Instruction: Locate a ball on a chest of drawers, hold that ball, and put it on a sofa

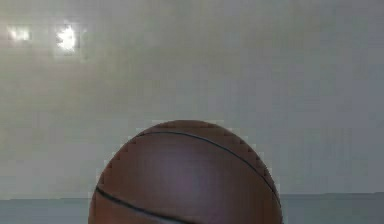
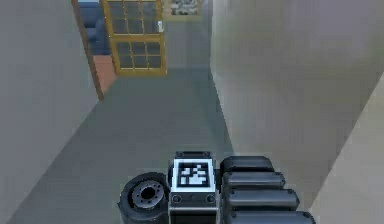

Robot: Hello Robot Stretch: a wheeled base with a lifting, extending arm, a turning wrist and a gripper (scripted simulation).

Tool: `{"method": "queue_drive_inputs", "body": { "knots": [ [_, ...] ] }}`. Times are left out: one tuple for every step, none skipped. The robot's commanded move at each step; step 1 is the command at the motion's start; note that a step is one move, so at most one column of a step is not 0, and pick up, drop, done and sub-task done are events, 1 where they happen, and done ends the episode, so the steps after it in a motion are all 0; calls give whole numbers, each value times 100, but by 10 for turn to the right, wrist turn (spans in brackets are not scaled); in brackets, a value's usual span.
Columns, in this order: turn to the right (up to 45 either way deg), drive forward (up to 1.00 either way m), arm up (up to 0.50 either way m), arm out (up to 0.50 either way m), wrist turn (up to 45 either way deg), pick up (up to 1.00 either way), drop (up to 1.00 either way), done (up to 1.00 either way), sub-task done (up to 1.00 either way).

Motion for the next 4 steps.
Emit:
{"method": "queue_drive_inputs", "body": {
  "knots": [
    [450, 0, 0, 0, 0, 0, 0, 0, 0],
    [180, 0, 0, 0, 0, 0, 0, 0, 0],
    [0, 25, 0, 0, 0, 0, 0, 0, 0],
    [150, 0, 0, 0, 0, 0, 0, 0, 0]
  ]
}}
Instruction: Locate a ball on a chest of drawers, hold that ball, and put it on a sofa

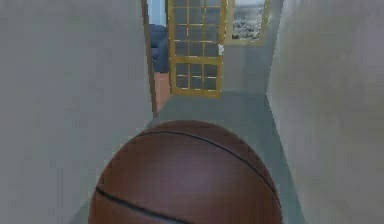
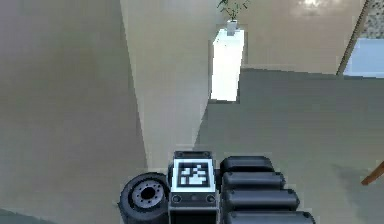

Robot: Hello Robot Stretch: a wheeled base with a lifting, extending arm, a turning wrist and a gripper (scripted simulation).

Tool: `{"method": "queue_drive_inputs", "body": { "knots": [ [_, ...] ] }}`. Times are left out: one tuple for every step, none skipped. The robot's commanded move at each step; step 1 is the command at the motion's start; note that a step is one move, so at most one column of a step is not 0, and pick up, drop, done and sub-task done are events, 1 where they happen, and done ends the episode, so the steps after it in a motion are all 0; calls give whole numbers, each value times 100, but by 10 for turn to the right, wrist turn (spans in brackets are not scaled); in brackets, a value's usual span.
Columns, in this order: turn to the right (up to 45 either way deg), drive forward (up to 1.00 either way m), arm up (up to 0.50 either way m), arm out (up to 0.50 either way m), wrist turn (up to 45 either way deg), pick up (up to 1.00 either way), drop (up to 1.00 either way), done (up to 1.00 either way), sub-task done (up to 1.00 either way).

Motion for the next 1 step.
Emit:
{"method": "queue_drive_inputs", "body": {
  "knots": [
    [0, 100, 0, 0, 0, 0, 0, 0, 0]
  ]
}}
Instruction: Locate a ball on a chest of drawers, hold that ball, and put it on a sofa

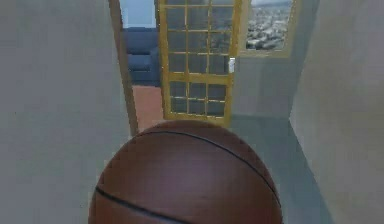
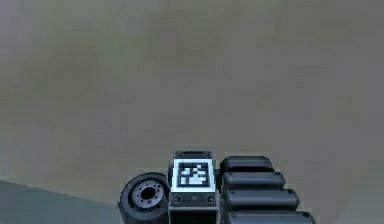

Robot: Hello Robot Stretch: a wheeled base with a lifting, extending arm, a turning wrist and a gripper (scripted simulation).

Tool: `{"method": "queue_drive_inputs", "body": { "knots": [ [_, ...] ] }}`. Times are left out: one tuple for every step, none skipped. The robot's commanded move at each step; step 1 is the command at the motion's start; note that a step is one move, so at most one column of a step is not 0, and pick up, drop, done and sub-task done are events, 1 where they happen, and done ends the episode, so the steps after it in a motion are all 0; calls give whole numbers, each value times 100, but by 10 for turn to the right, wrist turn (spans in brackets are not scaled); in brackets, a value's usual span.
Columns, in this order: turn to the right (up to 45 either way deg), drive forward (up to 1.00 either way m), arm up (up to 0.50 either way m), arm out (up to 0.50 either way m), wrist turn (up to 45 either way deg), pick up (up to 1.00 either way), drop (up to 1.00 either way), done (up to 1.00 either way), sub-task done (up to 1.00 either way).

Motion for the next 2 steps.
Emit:
{"method": "queue_drive_inputs", "body": {
  "knots": [
    [0, 100, 0, 0, 0, 0, 0, 0, 0],
    [30, 0, 0, 0, 0, 0, 0, 0, 0]
  ]
}}
